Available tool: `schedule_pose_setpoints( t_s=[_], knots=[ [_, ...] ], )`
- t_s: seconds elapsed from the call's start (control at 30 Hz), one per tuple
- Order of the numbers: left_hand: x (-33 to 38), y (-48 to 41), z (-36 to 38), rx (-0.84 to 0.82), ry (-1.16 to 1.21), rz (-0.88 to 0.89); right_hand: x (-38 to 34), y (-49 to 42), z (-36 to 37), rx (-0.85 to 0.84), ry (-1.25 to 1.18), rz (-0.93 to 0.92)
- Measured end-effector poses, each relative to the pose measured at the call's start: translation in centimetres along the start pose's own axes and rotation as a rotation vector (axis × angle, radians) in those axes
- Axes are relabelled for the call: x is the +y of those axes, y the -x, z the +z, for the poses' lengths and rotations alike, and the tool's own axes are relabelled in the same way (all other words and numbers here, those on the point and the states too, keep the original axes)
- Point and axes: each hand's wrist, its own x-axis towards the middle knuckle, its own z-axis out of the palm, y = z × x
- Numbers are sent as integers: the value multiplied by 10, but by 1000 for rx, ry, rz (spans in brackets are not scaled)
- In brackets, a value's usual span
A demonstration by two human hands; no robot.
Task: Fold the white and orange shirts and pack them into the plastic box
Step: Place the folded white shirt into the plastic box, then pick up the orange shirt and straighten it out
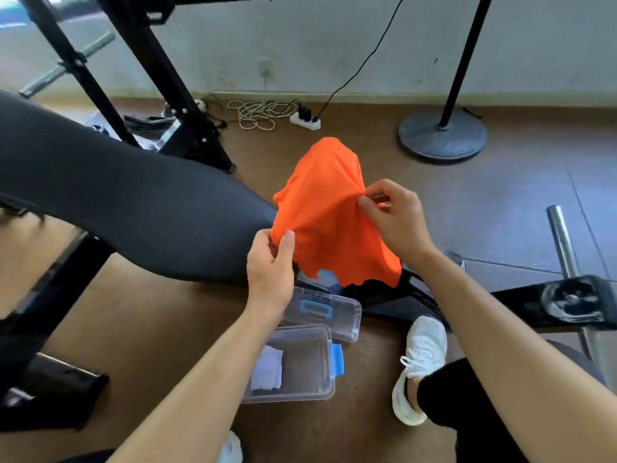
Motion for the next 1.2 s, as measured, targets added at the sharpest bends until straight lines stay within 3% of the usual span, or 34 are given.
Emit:
schedule_pose_setpoints(
  t_s=[0.1,0.6,0.77,0.9,0.97,1.07,1.2],
  knots=[
    [-1,14,-22,-99,-10,21,-9,21,-15,0,-26,-5],
    [24,130,-134,-142,316,-86,-65,178,-24,-104,36,21],
    [8,159,-160,-132,291,-157,-76,239,-14,-208,76,97],
    [-3,172,-177,-159,191,-42,-96,260,-2,-164,69,15],
    [-6,175,-182,-236,121,35,-110,260,8,-253,87,-158],
    [-1,177,-188,-400,45,124,-130,249,25,-547,121,-312],
    [3,167,-204,-403,-41,192,-145,221,46,-917,52,-176]
  ],
)
